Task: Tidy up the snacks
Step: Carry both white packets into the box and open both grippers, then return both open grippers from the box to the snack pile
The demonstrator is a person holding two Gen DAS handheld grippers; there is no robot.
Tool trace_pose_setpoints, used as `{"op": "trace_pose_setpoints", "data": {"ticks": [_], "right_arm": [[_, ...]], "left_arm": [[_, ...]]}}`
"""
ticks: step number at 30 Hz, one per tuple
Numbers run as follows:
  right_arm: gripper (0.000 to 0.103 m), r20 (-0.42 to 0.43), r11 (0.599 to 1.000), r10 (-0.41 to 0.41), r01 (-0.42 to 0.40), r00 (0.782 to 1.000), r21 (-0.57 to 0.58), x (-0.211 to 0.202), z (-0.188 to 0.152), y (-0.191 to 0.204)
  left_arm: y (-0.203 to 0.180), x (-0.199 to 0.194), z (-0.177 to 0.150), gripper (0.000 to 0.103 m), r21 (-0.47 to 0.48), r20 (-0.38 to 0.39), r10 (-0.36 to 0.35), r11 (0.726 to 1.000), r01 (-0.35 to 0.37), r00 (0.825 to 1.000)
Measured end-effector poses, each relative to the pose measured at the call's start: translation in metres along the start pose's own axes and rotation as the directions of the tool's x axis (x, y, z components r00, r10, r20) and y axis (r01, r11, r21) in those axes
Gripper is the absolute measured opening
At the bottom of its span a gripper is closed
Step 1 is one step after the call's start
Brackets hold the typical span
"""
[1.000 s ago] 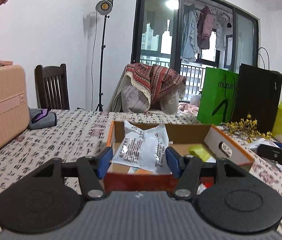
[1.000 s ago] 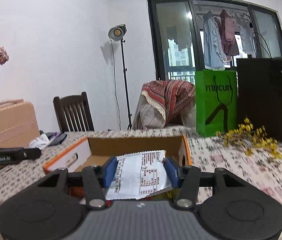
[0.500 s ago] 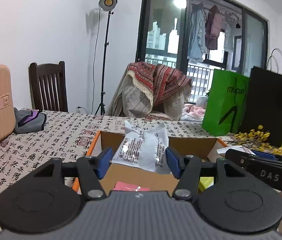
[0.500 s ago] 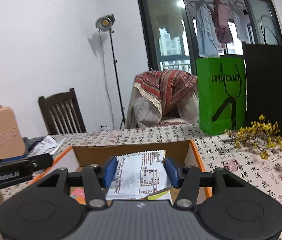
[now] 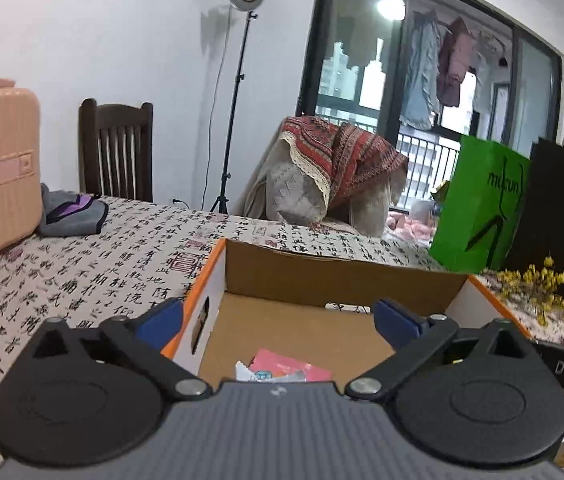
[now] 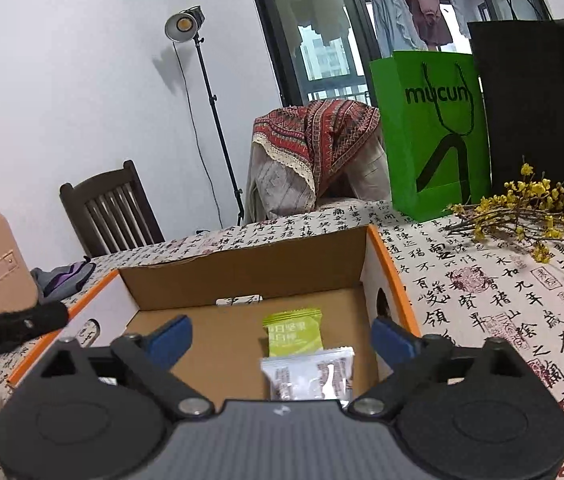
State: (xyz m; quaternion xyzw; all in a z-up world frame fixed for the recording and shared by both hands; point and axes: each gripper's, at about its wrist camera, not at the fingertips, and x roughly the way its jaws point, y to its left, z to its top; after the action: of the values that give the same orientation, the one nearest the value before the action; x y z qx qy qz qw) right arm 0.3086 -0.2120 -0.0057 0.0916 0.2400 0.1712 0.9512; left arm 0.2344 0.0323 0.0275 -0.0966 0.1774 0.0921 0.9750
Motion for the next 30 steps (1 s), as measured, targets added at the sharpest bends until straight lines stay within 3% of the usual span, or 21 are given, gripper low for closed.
{"op": "trace_pose_setpoints", "data": {"ticks": [2,10,18,30], "right_arm": [[0.103,0.002,1.000,0.001,-0.001,1.000,0.001,0.000,-0.001,-0.002],[0.103,0.027,1.000,0.013,-0.013,1.000,0.002,-0.012,0.008,0.000],[0.103,0.042,0.999,0.034,-0.033,0.999,-0.008,-0.058,0.020,0.006],[0.103,0.002,0.991,0.050,-0.049,0.999,-0.125,-0.123,-0.019,0.018]], "left_arm": [[0.004,0.000,0.001,0.103,-0.019,-0.009,-0.011,1.000,0.011,1.000],[0.002,-0.011,0.010,0.103,-0.034,-0.012,0.002,0.999,-0.002,1.000],[-0.006,-0.046,0.019,0.103,0.016,-0.007,0.001,1.000,-0.001,1.000],[0.011,-0.094,-0.004,0.103,0.060,-0.055,-0.016,0.998,0.020,0.998]]}}
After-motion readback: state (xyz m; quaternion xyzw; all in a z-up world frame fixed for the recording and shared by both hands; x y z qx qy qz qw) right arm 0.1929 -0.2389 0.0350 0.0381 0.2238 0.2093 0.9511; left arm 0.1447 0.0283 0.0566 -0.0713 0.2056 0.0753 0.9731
